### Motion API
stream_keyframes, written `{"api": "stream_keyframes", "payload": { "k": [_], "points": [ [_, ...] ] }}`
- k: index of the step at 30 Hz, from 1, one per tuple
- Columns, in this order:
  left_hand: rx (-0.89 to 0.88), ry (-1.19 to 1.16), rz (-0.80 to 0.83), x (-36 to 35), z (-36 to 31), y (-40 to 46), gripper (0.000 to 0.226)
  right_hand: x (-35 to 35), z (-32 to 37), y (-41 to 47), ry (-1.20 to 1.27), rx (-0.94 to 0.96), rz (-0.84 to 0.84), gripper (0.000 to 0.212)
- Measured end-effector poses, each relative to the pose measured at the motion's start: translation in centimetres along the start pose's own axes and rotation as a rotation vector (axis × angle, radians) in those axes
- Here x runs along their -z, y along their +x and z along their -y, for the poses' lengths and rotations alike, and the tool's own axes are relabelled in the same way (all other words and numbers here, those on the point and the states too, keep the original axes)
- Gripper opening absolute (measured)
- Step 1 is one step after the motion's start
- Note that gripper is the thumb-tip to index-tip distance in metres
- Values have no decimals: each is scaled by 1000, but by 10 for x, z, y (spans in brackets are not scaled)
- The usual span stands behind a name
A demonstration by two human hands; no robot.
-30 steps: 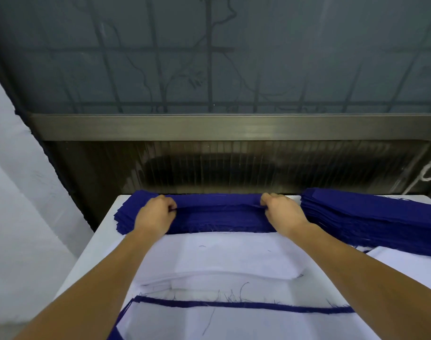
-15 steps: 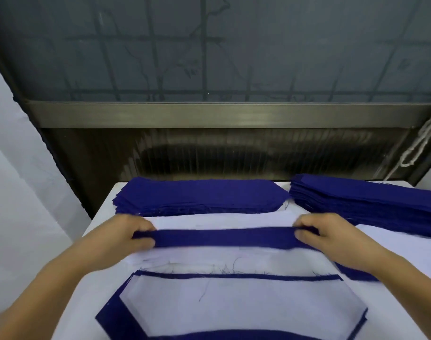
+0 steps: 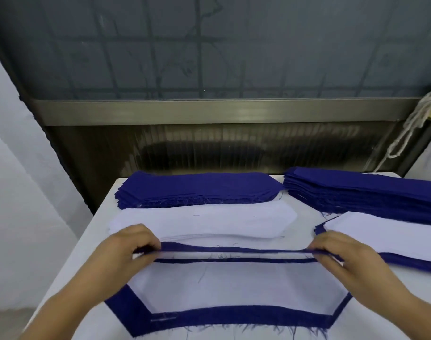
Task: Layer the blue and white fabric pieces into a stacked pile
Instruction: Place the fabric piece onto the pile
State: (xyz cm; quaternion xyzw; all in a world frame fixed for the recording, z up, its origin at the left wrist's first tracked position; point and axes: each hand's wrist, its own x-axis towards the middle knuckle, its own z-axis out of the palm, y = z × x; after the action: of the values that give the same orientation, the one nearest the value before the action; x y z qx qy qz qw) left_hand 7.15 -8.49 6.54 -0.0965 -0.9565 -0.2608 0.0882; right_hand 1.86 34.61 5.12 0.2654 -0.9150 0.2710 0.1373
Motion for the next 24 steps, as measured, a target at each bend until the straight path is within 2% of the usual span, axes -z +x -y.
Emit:
{"api": "stream_keyframes", "payload": {
  "k": [3, 6, 13, 15, 17, 18, 21, 24],
  "points": [
    [-174, 117, 62, -21, -1, -21, 33, -25, -8, -27, -193, 217, -62, 52],
    [-261, 251, 107, -44, 0, -36, 45, -45, -16, -47, -274, 302, -94, 64],
    [-266, 228, 91, -55, 10, -44, 49, -50, -20, -51, -285, 365, -125, 64],
    [-245, 197, 90, -54, 12, -45, 39, -50, -20, -52, -286, 370, -112, 64],
    [-228, 168, 60, -53, 13, -47, 17, -49, -19, -54, -277, 348, -74, 62],
    [-197, 156, 54, -51, 13, -48, 13, -48, -19, -55, -265, 323, -48, 59],
    [-135, 156, 43, -46, 15, -50, 20, -43, -18, -54, -229, 256, -1, 54],
    [-89, 174, 93, -38, 25, -50, 10, -39, -20, -48, -249, 228, 7, 45]
  ]
}}
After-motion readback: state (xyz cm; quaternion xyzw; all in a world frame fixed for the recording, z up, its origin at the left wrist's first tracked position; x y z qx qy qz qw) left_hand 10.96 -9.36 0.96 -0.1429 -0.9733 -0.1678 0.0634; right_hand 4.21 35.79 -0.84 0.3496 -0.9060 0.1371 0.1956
